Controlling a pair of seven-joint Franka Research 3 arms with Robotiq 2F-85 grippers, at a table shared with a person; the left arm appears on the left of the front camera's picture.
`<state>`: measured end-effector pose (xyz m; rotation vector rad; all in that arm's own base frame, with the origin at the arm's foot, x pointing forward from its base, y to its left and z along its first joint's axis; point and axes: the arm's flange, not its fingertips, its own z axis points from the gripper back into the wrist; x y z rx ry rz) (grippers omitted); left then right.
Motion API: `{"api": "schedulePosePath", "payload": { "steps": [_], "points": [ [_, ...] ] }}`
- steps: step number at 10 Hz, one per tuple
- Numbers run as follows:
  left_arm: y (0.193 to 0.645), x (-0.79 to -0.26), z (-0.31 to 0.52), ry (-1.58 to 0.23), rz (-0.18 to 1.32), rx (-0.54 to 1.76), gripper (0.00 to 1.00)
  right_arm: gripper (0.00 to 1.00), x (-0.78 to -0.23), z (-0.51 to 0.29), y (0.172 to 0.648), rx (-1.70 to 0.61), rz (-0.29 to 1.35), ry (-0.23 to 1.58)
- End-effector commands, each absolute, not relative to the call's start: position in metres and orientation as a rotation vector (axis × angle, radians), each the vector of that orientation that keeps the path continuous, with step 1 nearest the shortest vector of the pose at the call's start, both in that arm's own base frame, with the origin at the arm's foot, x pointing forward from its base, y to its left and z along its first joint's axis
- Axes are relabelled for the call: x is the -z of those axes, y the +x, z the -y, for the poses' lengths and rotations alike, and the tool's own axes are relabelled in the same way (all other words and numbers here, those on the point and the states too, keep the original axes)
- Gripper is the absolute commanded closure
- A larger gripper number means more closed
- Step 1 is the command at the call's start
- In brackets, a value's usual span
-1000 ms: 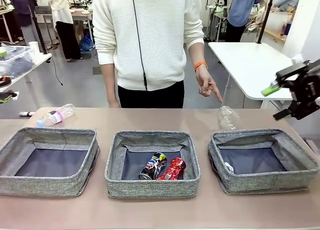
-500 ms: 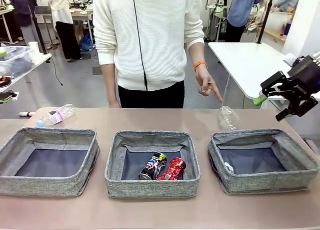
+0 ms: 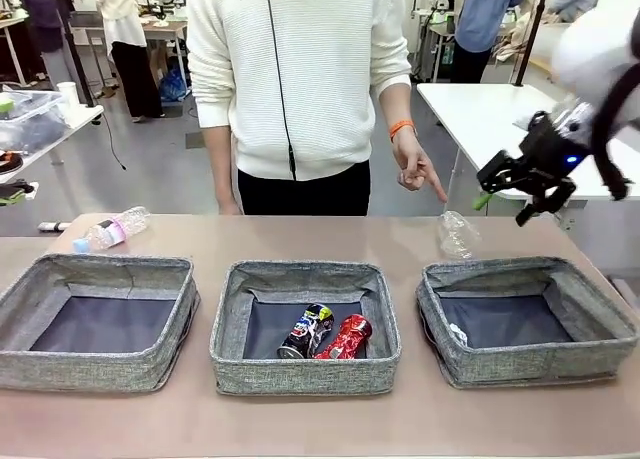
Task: Sort the waste into the appropriate baskets.
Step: Pick up the waste item pointed out by the person.
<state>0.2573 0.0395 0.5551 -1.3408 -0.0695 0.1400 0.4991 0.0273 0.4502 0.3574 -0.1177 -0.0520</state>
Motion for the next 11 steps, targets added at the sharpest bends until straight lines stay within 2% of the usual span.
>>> {"api": "schedulePosePath", "payload": {
  "steps": [1,2,4,11],
  "points": [
    [0.256,-0.557,-0.037,-1.359,0.079,-0.128,0.0,0.0,-0.427,-0.026,0.569,0.06,0.134,0.26],
    [0.256,-0.557,-0.037,-1.359,0.079,-0.128,0.0,0.0,-0.407,-0.025,0.586,0.069,0.158,0.157],
    [0.256,-0.557,-0.037,-1.359,0.079,-0.128,0.0,0.0,-0.38,-0.024,0.602,0.025,0.247,0.14],
    [0.256,-0.557,-0.037,-1.359,0.079,-0.128,0.0,0.0,-0.338,-0.02,0.621,0.089,0.214,0.322]
  ]
}}
